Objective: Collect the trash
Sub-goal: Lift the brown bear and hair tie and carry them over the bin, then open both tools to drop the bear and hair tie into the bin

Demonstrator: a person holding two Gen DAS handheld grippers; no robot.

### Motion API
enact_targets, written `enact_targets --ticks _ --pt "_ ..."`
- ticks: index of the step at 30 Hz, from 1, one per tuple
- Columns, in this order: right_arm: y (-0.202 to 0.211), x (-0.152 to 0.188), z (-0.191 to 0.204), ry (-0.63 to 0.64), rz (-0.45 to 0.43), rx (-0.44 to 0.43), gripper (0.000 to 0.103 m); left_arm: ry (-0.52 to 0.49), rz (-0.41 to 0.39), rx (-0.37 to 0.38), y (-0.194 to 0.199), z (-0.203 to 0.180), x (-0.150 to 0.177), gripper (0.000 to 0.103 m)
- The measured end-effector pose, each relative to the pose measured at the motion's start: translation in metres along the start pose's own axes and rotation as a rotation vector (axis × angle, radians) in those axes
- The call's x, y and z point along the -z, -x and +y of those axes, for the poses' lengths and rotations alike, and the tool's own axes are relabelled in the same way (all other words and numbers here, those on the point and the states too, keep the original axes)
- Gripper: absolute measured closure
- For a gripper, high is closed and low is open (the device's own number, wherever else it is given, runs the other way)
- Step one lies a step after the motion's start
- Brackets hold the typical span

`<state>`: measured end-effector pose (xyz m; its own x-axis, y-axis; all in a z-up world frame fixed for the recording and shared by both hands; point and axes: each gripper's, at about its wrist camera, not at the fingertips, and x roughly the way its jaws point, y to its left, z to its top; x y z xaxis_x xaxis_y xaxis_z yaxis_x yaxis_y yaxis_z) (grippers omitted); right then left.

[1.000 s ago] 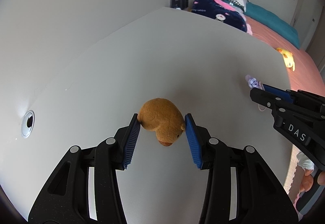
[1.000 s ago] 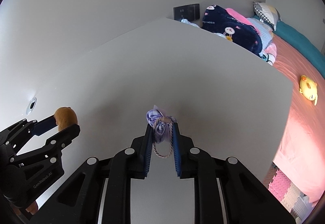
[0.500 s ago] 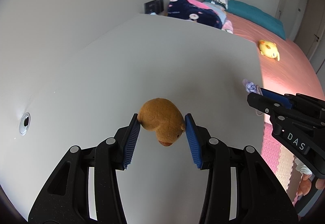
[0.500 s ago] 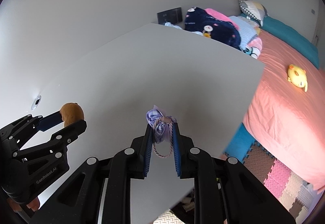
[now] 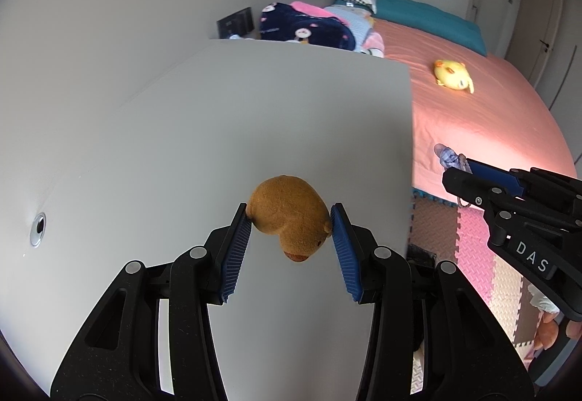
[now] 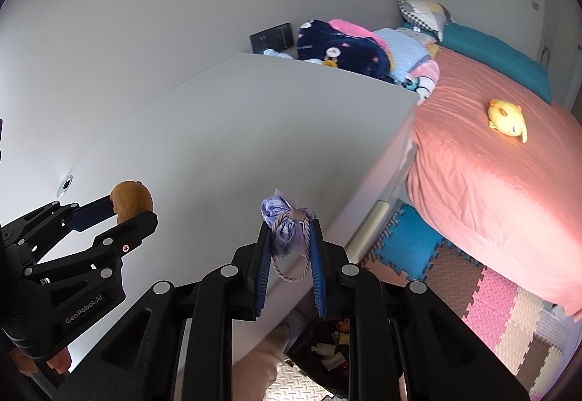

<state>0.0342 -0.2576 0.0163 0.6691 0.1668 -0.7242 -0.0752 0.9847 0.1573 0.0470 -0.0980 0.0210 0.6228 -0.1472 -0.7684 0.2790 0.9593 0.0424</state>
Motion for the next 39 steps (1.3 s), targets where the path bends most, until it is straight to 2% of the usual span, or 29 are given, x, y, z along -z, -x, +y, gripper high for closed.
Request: enact_targets --ticks 22,35,36,37,38,39 --pt "0.049 0.048 -0.086 -0.146 -0.042 0.115 0.082 -0.184 -0.013 0.112 0.009 -0.104 0.011 0.058" --pt "0.067 0.065 -0.139 -0.237 -0.045 0.185 0.082 -0.312 0.014 0.233 0.009 -0.165 0.02 0.058" --pt "0.066 0.064 -0.141 -0.24 -0.042 0.187 0.079 -0.324 0.025 0.244 0.007 -0.168 0.021 0.057" --pt "0.064 0.063 -0.143 -0.242 -0.033 0.187 0.064 -0.339 0.038 0.251 0.006 -0.17 0.023 0.056" --pt "0.063 0.062 -0.144 -0.241 -0.022 0.188 0.055 -0.363 0.058 0.253 0.004 -0.174 0.025 0.043" --pt "0.06 0.06 -0.146 -0.238 -0.01 0.195 0.036 -0.392 0.071 0.235 0.002 -0.177 0.028 0.016"
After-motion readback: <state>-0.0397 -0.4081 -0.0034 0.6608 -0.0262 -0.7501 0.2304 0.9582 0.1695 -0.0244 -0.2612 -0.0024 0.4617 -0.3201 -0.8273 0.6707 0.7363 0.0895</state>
